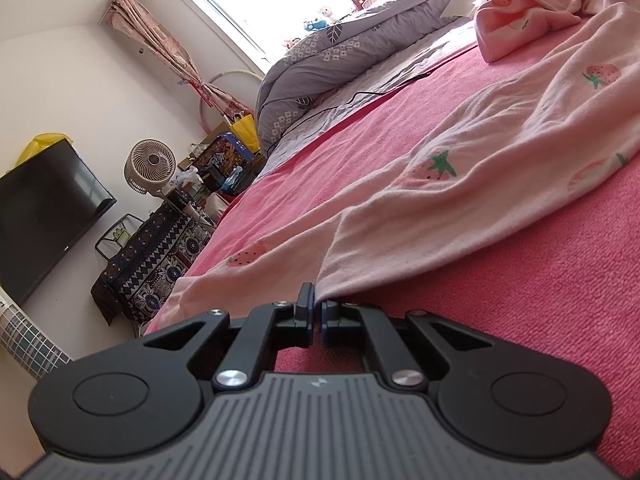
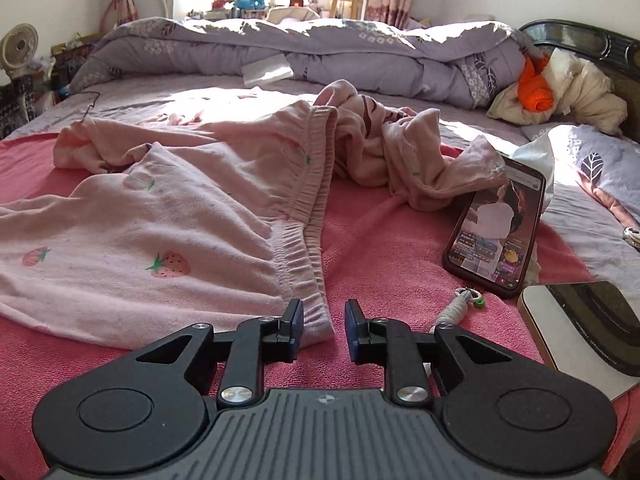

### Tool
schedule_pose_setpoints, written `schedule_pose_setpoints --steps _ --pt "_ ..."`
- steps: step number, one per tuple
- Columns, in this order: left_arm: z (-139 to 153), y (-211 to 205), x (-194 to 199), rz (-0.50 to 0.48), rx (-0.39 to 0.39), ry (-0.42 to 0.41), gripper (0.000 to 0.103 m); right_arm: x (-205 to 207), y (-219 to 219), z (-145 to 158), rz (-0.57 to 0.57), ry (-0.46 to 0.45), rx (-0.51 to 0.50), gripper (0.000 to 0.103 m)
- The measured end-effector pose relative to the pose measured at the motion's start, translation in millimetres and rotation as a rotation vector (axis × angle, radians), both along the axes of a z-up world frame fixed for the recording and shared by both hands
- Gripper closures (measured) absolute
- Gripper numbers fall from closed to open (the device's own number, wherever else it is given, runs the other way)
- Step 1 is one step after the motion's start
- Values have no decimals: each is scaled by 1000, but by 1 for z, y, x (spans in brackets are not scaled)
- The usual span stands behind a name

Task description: Fold clothes

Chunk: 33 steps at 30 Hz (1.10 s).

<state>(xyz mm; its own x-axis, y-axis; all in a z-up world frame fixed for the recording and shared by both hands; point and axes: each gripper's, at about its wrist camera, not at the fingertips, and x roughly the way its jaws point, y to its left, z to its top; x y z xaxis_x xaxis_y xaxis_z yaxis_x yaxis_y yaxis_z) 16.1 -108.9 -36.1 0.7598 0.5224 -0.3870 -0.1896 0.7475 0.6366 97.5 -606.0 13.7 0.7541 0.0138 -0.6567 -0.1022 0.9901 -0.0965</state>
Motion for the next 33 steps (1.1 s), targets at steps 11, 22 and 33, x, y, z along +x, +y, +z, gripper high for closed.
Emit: schedule_pose_setpoints --steps 11,22,33 --pt "4 4 -6 2 -27 -23 96 -22 42 36 150 -57 -87 57" --pt "34 33 -36 80 -158 -57 35 -17 140 45 480 -83 -51 53" --pt "65 109 -44 254 -432 -168 18 -3 235 -15 798 -35 174 39"
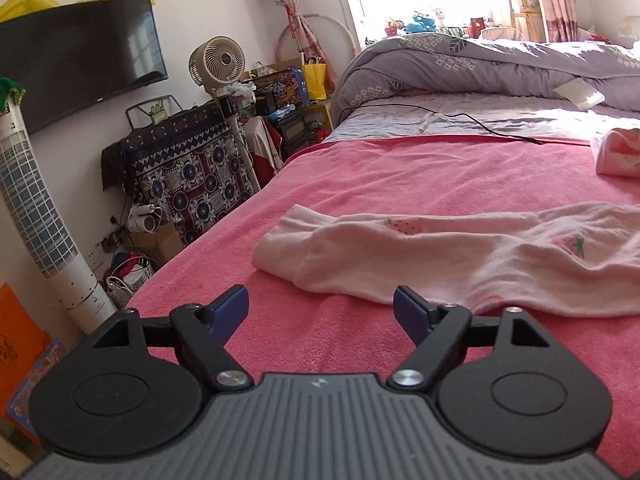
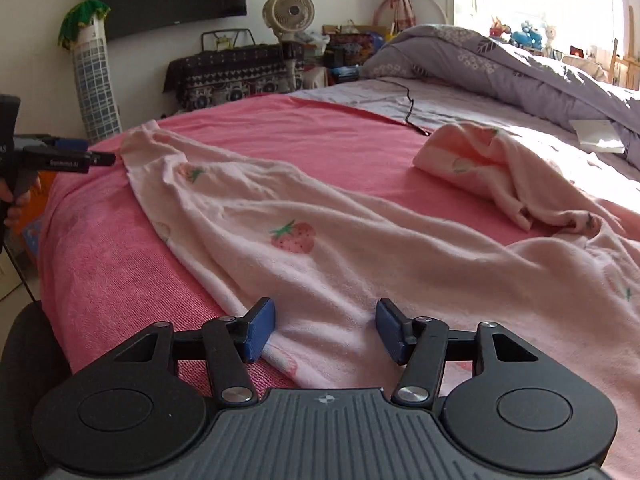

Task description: Fold clothes

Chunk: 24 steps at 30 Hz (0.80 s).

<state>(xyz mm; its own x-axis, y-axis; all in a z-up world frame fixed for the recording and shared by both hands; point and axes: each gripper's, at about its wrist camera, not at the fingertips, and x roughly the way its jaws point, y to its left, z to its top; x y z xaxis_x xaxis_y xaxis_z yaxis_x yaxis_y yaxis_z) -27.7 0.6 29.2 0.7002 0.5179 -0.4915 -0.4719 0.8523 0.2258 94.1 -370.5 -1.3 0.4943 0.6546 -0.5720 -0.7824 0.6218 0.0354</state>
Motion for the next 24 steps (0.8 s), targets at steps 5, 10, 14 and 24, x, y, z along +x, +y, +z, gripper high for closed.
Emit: schedule_pose_setpoints --steps 5,10,14,24 --pt "-7 21 14 91 -52 -36 13 2 1 -9 2 -4 12 37" --pt "-13 75 12 212 -388 -214 14 6 2 -11 8 10 24 35" --pt "-18 83 27 224 -371 -214 18 6 3 -12 12 14 27 32" --pt "-3 59 38 163 -207 -172 76 6 3 -13 15 15 32 29"
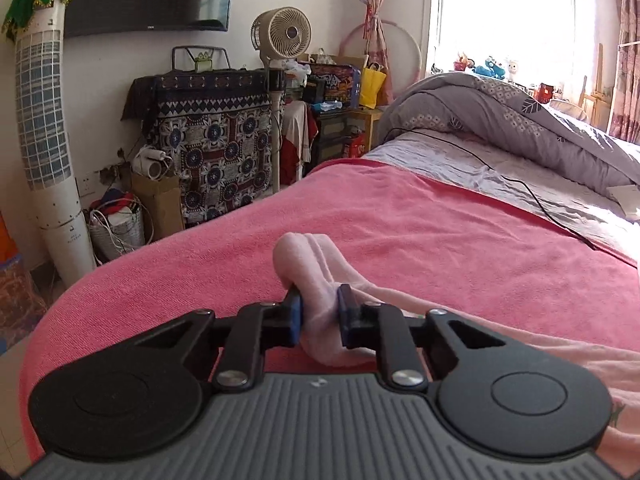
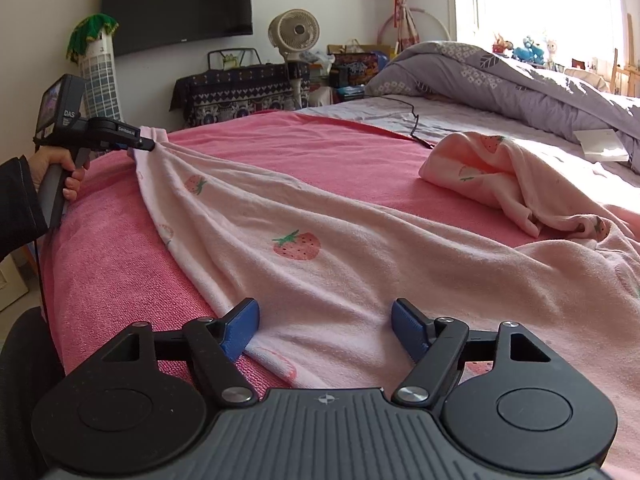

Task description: Fold clothes

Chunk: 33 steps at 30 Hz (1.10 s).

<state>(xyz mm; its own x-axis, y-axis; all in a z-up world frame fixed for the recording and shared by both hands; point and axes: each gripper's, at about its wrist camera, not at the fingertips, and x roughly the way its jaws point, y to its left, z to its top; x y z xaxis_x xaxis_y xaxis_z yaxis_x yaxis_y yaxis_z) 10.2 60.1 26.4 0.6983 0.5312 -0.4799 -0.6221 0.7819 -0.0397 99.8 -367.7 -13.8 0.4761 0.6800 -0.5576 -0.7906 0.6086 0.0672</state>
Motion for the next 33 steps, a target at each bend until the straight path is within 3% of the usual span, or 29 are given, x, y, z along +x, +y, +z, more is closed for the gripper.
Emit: schedule_pose_setpoints --steps 5,8,9,12,15,19,21,23,28,32,33 --pt "-2 15 -7 -10 -11 49 59 -7 3 15 25 -73 -22 23" --pt "-2 20 -8 7 -15 51 46 -11 4 29 75 -150 3 11" --pt "-2 22 -7 17 -13 52 41 -5 7 24 76 -116 -23 9" --pt "-3 26 -4 23 -20 54 40 9 18 3 71 4 -88 11" --pt "0 24 -2 39 15 66 39 3 4 6 101 32 -35 17" --pt "6 34 -2 283 199 134 43 -13 -9 12 146 4 -42 21" --pt "6 47 -9 321 156 131 47 -22 -12 14 160 -16 -38 21" --pt "6 44 -18 273 114 108 47 -27 -5 16 162 -49 -42 21" --pt "12 -18 -20 41 212 112 43 -25 14 32 211 -132 7 22" --pt "15 -68 -11 -159 189 70 36 -3 32 30 213 -238 -57 0" --pt "13 -79 -7 -198 183 65 31 8 36 22 201 -190 -85 0"
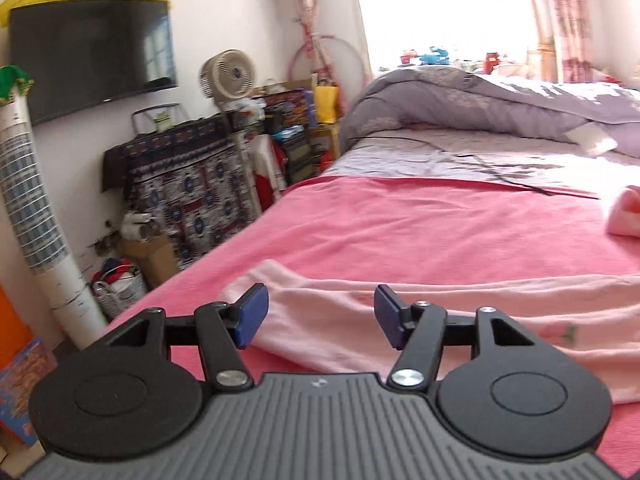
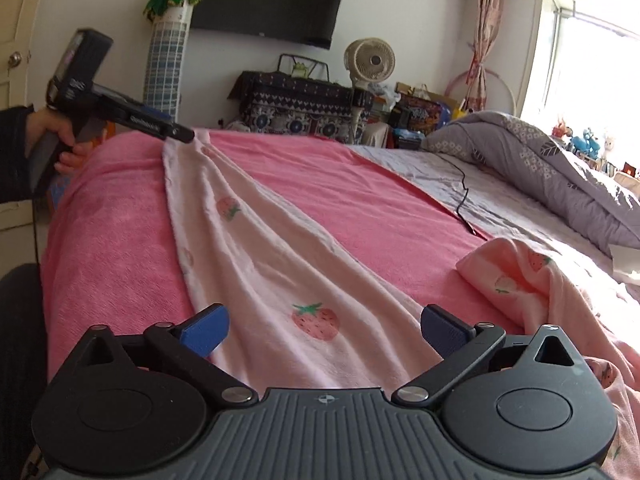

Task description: Fold clothes

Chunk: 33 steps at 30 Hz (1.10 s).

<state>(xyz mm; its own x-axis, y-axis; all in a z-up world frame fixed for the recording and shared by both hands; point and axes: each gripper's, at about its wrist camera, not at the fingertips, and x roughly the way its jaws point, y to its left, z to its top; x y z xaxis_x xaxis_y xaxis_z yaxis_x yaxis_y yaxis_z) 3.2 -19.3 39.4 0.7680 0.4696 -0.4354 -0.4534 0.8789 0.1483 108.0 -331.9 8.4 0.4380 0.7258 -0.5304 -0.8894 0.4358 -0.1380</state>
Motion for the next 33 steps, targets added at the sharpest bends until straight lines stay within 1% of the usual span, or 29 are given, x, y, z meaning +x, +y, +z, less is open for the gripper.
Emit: schedule_pose_setpoints --steps 2,4,5,6,8,10,11,13,15,16,20,26,28,31,33 --pt "-7 -21 11 -68 -11 9 30 23 8 -16 -34 94 -62 0" --pt "-20 -36 23 -99 -10 44 30 36 2 -17 -33 192 -30 0" --pt "-26 -40 28 -99 -5 52 30 43 -1 -17 -32 241 -12 0" --pt "-31 -42 31 -95 0 56 30 44 -3 -17 -31 253 -7 0" --pt "-42 -47 38 -88 11 66 30 39 -1 -18 -33 230 -19 0" --pt "-43 -47 37 -89 4 66 29 35 1 -18 -35 208 -30 0" --pt "-43 -44 36 -92 -11 63 29 33 2 -18 -35 201 -31 0" --pt "-43 -37 33 -94 -47 55 27 36 1 -18 -34 220 -24 0" --pt "-45 -34 30 -88 -71 51 24 37 0 -18 -34 227 -21 0" --pt "-45 -32 29 -85 -82 49 23 36 1 -18 -34 222 -24 0" --pt "-46 -36 27 -78 -53 54 22 35 4 -19 -35 217 -26 0" --pt "-47 -38 27 -69 -51 56 21 32 4 -18 -38 216 -25 0" --pt "-46 -38 28 -63 -47 59 20 32 4 -17 -53 220 -27 0" --pt "-45 -38 27 -60 -45 64 19 27 7 -14 -111 233 -52 0" --pt "-43 -36 23 -56 -28 76 16 18 0 -12 -142 238 -62 0"
